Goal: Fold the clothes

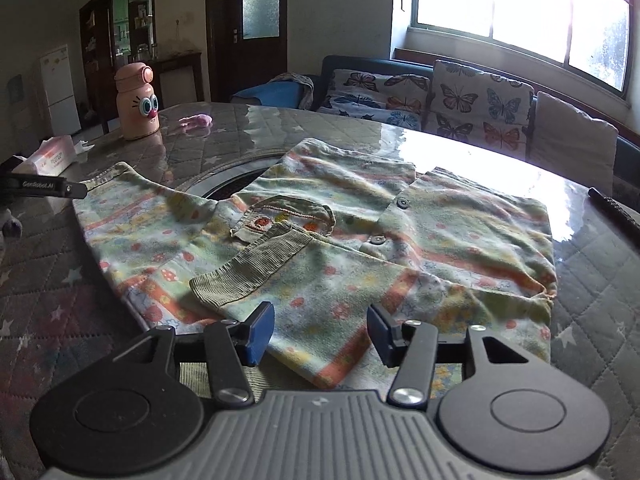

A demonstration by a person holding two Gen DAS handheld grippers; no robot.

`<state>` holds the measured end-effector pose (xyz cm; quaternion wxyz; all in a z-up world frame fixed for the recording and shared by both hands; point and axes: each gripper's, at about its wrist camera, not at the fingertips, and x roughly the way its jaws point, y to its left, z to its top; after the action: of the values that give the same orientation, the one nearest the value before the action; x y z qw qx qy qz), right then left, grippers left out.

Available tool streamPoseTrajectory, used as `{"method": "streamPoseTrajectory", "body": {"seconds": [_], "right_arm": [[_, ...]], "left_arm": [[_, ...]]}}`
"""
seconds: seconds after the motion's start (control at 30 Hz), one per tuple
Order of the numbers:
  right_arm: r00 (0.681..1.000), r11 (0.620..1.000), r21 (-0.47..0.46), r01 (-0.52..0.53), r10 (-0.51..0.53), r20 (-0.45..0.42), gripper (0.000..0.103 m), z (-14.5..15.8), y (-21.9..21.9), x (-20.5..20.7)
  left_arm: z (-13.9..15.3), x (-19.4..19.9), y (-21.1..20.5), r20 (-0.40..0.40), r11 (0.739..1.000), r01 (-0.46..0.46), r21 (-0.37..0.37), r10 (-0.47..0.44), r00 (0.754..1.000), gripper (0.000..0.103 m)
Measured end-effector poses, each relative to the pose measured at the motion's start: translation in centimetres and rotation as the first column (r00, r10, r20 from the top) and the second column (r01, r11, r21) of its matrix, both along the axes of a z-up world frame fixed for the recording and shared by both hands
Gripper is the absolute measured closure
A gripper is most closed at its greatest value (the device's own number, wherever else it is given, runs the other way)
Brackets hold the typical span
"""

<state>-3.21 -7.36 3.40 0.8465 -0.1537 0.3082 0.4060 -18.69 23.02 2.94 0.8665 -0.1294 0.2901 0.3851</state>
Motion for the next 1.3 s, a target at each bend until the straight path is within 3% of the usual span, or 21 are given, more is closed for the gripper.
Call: {"method": "streamPoseTrajectory", "body": {"seconds": [0.13,0.4,0.63,0.83,0.93,1.03,1.3], "right_arm": [[1.0,1.0,0.006,0.008,-0.008,-0.009,0.05,0.0,-0.1,0.0],[1.0,1.0,0.011,0.011,-0.011,-0.016,0.05,0.2,-0.1,-0.1],[1.0,0.999,0.031,0.019,-0.018,-0.016,0.05,0.6,-0.6,-0.3],[0.999,0.997,0.056,0.044,-0.043,-0.019,0.05,1.0,-1.5,-0.2],[0.998,0.996,0.07,0.058,-0.057,-0.02,0.05,1.1,-2.0,-0.1],[0.997,0.993,0.09,0.074,-0.072,-0.034,0.05,1.2,-2.6,0.1],[0.985,0.975,0.148,0.168,-0.162,-0.05,0.051,1.9,-5.5,1.2]], "left_arm": [[-0.5,-0.5,1.9,0.011,0.998,-0.036,-0.059,0.037,0.999,0.028],[-0.5,-0.2,1.3,0.015,1.0,0.01,-0.029,-0.01,1.0,0.05],[-0.3,0.0,1.0,0.07,0.995,0.067,-0.067,-0.062,0.996,0.091],[1.9,-0.2,-0.8,0.184,0.984,0.135,-0.112,-0.113,0.976,0.093],[3.8,0.3,-2.9,0.253,0.967,0.228,-0.111,-0.194,0.948,0.093],[5.7,1.5,-5.9,0.314,0.931,0.35,-0.098,-0.305,0.899,0.093],[7.7,7.2,-14.4,0.411,0.775,0.625,-0.091,-0.543,0.733,0.094]]}}
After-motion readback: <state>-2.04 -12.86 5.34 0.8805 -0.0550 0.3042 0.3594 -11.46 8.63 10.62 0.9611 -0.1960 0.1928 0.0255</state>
